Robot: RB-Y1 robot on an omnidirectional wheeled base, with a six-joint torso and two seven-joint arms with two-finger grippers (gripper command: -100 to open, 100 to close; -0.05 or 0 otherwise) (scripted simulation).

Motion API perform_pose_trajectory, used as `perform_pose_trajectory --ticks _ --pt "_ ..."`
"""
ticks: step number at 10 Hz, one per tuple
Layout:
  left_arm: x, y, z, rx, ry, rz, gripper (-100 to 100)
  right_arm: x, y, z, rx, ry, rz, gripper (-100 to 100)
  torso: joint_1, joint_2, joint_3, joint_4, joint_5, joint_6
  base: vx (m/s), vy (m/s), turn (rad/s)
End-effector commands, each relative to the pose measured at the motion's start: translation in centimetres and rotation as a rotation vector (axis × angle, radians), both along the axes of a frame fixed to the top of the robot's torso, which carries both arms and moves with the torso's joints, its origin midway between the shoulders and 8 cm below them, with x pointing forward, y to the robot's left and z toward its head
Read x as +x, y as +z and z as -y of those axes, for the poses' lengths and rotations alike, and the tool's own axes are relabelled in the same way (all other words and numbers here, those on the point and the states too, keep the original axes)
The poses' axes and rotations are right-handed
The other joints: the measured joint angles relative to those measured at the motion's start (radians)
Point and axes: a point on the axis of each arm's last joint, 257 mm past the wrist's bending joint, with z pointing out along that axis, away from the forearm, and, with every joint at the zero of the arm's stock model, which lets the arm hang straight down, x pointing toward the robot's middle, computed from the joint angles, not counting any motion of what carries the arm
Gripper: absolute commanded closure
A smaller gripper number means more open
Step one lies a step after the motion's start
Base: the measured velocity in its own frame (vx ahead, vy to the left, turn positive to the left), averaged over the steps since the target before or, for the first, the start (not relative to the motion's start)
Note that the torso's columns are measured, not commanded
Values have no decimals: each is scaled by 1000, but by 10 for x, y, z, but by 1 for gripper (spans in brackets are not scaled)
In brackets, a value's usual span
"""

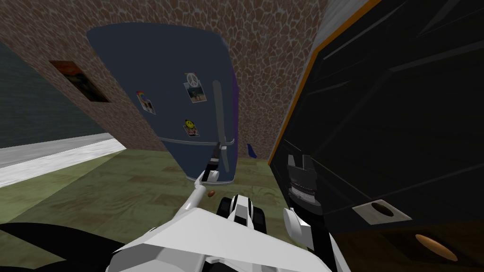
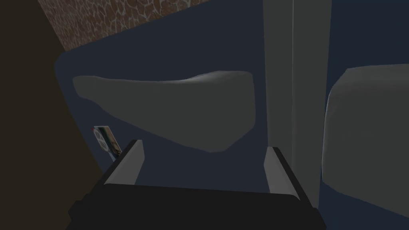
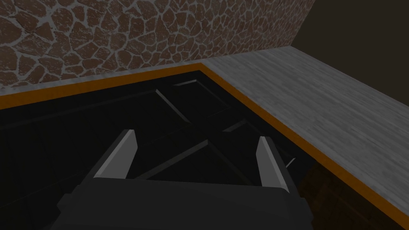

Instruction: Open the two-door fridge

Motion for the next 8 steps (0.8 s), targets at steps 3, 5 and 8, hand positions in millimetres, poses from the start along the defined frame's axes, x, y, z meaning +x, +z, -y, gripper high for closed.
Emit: perform_pose_trajectory --ticks 3,5,8 --pt "2 -5 20 -98 -1 4 -100 0 0 0 0 0 0 0 1 0 0 0 0 0 -2 -1 0" --pt "2 -7 27 -137 -1 4 -100 0 0 0 0 0 0 0 0 0 0 0 0 0 0 0 0" --pt "12 7 26 -127 -7 3 -100 0 0 0 0 0 0 0 0 0 0 0 0 0 12 2 21"
